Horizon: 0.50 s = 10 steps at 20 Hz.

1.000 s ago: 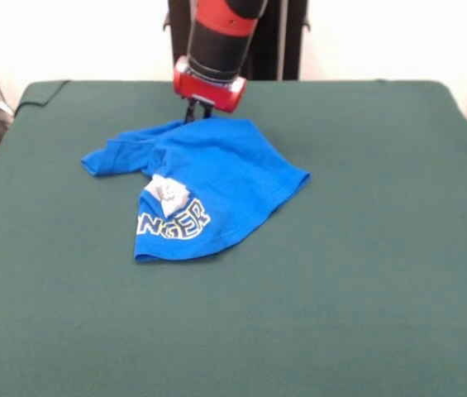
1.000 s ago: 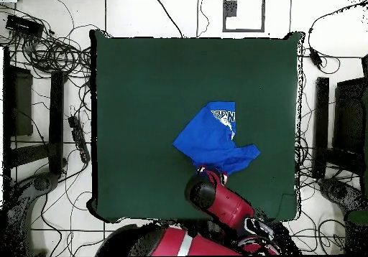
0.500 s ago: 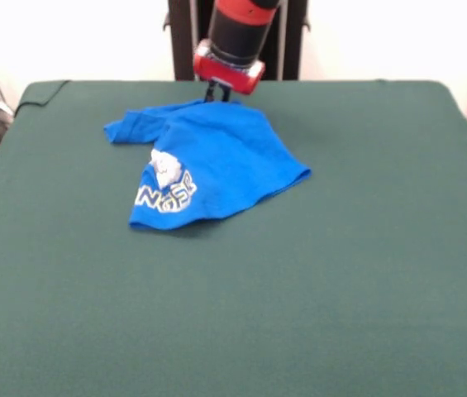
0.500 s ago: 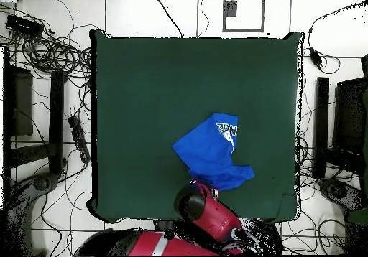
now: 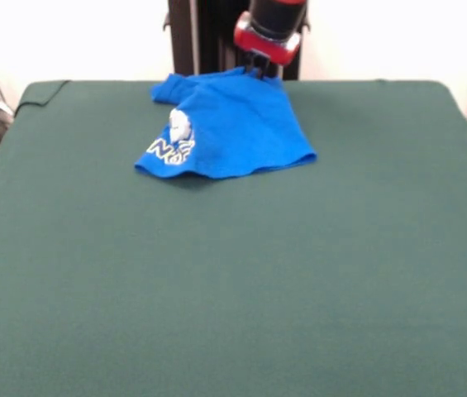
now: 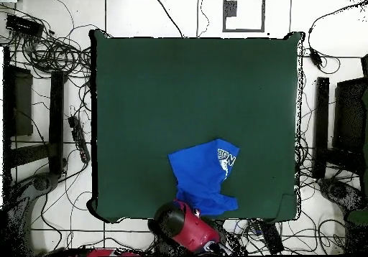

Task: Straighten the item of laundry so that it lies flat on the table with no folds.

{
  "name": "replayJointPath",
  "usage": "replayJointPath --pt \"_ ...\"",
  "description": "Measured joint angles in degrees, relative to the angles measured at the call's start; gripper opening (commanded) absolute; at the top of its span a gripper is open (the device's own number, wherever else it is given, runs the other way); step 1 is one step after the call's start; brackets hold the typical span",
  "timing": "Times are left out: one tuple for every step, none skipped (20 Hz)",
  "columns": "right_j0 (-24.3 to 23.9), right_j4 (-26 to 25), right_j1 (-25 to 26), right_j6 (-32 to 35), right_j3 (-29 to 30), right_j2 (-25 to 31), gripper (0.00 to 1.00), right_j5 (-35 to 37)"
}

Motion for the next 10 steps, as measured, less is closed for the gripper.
replayJointPath --pt "-0.05 0.02 0.06 0.64 0.47 0.11 0.0 -0.02" --pt "-0.18 0.0 0.18 0.92 0.63 0.16 0.0 -0.02" --pt "-1.08 -0.17 0.74 1.37 0.85 0.44 1.0 -0.14" --pt "-1.14 -0.21 0.75 1.37 0.85 0.46 1.0 -0.18" --pt "-1.2 -0.25 0.77 1.38 0.85 0.49 1.0 -0.21" --pt "-1.69 -0.62 0.97 1.39 0.88 0.7 1.0 -0.58" --pt "-2.17 -1.01 1.25 1.4 0.88 0.89 1.0 -1.13" --pt "-2.9 -1.63 1.87 1.4 0.87 1.13 1.0 -2.17" --pt "-3.53 -2.23 2.46 1.4 0.87 1.28 1.0 -3.16" --pt "-4.1 -2.91 2.96 1.4 0.88 1.45 1.0 -4.16"
